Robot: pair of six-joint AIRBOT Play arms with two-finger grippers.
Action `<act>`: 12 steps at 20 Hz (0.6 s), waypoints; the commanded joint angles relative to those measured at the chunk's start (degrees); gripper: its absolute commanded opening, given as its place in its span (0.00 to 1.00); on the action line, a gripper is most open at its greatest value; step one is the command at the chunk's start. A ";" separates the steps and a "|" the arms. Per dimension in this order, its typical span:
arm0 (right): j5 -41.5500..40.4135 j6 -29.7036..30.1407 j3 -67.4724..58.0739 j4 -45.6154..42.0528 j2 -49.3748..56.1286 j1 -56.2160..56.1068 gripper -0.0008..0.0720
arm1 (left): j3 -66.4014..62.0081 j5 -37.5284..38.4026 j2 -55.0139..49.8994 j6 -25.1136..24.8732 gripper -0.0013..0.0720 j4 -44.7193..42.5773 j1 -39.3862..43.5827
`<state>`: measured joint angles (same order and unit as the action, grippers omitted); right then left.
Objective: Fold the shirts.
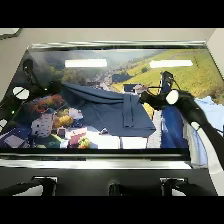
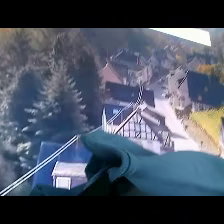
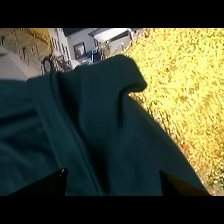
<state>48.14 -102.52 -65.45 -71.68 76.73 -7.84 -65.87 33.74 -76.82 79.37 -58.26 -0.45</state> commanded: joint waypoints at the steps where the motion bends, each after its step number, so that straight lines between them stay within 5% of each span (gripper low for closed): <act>1: 27.82 15.32 -2.40 13.73 -1.66 4.87 0.92 | 0.09 7.69 -0.37 -2.56 0.05 -0.46 -2.43; 3: 37.73 15.87 2.95 14.58 -2.05 4.24 0.92 | 0.09 11.50 -0.37 -3.13 0.05 -0.68 -3.93; 4: 35.85 14.34 7.76 14.88 -2.43 2.71 0.93 | 0.09 13.00 -0.33 -3.15 0.05 -0.68 -4.52; 9: 3.56 8.41 23.43 25.88 -1.95 -7.41 0.94 | 0.09 17.33 -0.02 -3.15 0.05 -0.66 -4.87; 12: -5.90 4.04 23.39 28.02 0.24 -9.68 0.94 | 0.09 18.40 0.46 -3.15 0.05 -0.66 -4.83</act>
<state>54.08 -94.50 -44.47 -48.16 75.57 -14.76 -65.80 49.93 -76.69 76.40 -58.92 -5.15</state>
